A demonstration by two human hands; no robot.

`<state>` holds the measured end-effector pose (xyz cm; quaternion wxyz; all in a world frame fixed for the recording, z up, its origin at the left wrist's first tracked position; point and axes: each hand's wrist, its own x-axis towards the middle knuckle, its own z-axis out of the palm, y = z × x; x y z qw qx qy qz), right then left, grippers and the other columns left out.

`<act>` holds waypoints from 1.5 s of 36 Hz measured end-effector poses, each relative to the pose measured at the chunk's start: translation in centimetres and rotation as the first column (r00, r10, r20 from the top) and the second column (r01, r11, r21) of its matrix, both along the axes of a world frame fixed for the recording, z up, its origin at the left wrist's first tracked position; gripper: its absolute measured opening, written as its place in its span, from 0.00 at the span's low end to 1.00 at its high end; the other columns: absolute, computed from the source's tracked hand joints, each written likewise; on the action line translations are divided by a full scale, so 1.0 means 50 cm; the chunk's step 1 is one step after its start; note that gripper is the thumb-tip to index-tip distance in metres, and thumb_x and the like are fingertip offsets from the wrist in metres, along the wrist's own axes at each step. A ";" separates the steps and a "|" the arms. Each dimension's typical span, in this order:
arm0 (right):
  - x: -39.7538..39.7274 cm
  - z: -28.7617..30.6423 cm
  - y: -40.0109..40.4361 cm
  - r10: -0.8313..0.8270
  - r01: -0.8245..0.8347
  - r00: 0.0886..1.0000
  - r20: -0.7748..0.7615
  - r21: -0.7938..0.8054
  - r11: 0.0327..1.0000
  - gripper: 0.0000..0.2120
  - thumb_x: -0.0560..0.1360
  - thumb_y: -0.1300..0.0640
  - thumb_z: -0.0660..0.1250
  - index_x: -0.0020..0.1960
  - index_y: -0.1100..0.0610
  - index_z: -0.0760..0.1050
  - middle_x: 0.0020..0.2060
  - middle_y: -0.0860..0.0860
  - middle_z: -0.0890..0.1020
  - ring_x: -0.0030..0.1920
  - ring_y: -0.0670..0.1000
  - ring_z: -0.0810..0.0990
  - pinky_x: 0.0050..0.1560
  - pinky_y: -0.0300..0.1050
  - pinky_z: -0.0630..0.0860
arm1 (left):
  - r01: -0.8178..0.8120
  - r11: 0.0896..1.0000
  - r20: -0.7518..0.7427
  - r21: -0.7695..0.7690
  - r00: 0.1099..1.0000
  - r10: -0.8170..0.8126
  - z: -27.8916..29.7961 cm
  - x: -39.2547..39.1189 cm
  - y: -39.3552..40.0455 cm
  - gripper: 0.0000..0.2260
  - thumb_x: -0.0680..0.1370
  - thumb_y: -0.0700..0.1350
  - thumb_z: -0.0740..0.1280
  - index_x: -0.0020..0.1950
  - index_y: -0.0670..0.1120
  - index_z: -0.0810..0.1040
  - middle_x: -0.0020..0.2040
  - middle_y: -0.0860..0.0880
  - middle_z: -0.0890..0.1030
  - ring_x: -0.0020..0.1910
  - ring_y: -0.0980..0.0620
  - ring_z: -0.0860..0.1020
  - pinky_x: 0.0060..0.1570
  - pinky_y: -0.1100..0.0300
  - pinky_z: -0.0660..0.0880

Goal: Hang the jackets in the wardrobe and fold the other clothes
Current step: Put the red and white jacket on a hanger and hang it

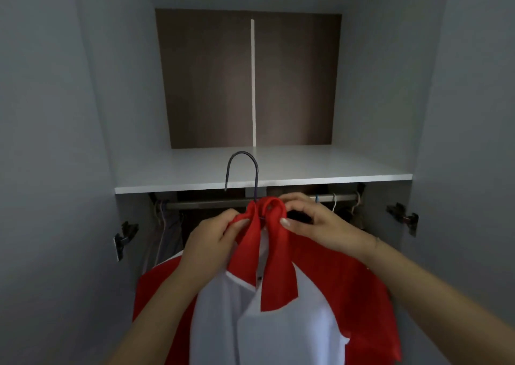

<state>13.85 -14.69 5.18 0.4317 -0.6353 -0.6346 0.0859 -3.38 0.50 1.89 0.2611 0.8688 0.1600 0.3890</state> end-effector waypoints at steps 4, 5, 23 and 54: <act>-0.013 -0.022 0.020 -0.011 0.013 0.999 0.044 -0.052 0.999 0.09 0.78 0.53 0.66 0.56 0.54 0.76 0.39 0.42 0.81 0.42 0.43 0.79 0.48 0.44 0.75 | 0.028 0.999 0.045 -0.019 0.999 -0.027 -0.004 -0.018 0.010 0.09 0.80 0.51 0.63 0.44 0.49 0.79 0.36 0.53 0.81 0.36 0.57 0.79 0.42 0.53 0.77; -0.016 -0.030 0.029 -0.081 0.084 0.992 0.098 -0.027 0.996 0.08 0.77 0.49 0.67 0.55 0.50 0.77 0.35 0.38 0.79 0.38 0.40 0.77 0.45 0.43 0.74 | 0.044 0.998 0.054 -0.035 0.998 -0.042 -0.004 -0.020 0.011 0.08 0.79 0.51 0.63 0.45 0.51 0.79 0.37 0.54 0.82 0.37 0.58 0.80 0.42 0.55 0.77; 0.036 0.116 0.072 -0.548 0.470 0.824 0.147 0.363 0.804 0.14 0.68 0.36 0.70 0.39 0.47 0.76 0.34 0.42 0.82 0.37 0.43 0.79 0.38 0.42 0.73 | -0.122 0.949 0.021 0.290 0.992 0.121 0.139 0.036 0.080 0.14 0.79 0.57 0.59 0.58 0.53 0.77 0.50 0.56 0.81 0.48 0.55 0.78 0.49 0.61 0.72; 0.656 0.210 0.547 -0.444 0.399 0.878 0.179 0.240 0.885 0.08 0.74 0.46 0.69 0.49 0.46 0.84 0.42 0.45 0.86 0.41 0.43 0.83 0.46 0.44 0.79 | -0.077 0.980 -0.166 0.183 0.980 0.108 0.306 0.641 0.552 0.10 0.80 0.55 0.61 0.50 0.53 0.79 0.47 0.53 0.82 0.46 0.57 0.79 0.48 0.61 0.74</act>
